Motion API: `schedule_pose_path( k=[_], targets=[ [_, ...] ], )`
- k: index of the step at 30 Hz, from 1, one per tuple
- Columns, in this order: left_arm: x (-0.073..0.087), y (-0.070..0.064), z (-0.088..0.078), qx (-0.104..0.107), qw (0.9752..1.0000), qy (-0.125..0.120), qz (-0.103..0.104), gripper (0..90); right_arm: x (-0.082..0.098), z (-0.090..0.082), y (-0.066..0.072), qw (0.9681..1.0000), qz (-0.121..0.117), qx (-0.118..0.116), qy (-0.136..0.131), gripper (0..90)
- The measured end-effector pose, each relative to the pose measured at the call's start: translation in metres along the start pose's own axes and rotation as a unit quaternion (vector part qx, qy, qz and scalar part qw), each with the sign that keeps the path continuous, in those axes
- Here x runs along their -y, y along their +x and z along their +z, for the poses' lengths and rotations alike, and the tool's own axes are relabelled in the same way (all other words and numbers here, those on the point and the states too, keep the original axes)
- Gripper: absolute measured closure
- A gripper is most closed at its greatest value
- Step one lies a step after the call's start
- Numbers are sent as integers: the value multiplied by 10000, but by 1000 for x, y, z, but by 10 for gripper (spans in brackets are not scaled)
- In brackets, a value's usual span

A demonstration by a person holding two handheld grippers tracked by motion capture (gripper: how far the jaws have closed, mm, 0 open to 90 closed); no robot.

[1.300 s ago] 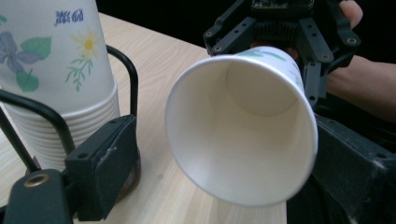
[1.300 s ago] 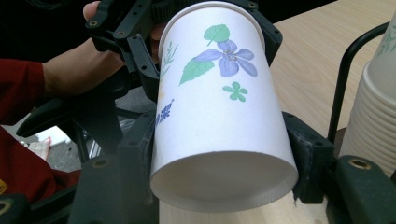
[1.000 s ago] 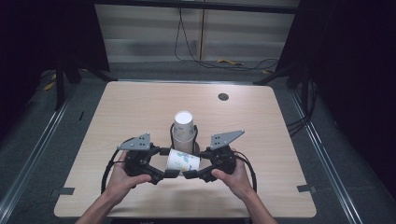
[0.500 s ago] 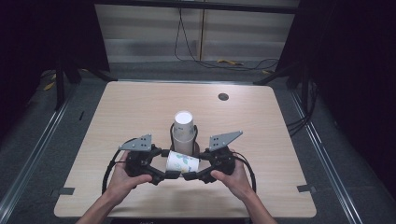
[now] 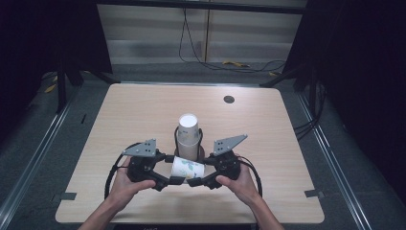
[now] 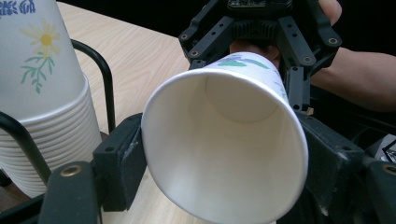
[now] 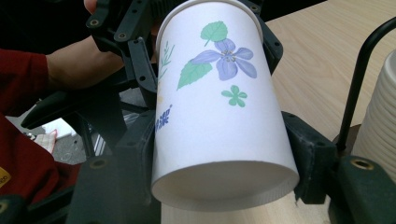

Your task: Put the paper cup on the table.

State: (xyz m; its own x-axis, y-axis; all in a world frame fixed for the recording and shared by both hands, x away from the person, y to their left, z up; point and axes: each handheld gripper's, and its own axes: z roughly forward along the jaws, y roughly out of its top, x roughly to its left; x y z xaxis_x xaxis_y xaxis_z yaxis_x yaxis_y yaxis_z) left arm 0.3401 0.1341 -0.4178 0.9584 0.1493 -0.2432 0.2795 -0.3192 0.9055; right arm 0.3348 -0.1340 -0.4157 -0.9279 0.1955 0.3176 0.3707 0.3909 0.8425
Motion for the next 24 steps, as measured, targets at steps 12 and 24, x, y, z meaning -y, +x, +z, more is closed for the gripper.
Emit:
schedule_pose_path(
  k=[12,24],
  targets=[
    [-3,-2,-3,12,9999,26,130,276,1,3,-1,10000,69,3,45,306],
    [-3,-1,-4,-53,9999,30,146,277,1,3,-2,9996,123,234,107,204]
  ],
)
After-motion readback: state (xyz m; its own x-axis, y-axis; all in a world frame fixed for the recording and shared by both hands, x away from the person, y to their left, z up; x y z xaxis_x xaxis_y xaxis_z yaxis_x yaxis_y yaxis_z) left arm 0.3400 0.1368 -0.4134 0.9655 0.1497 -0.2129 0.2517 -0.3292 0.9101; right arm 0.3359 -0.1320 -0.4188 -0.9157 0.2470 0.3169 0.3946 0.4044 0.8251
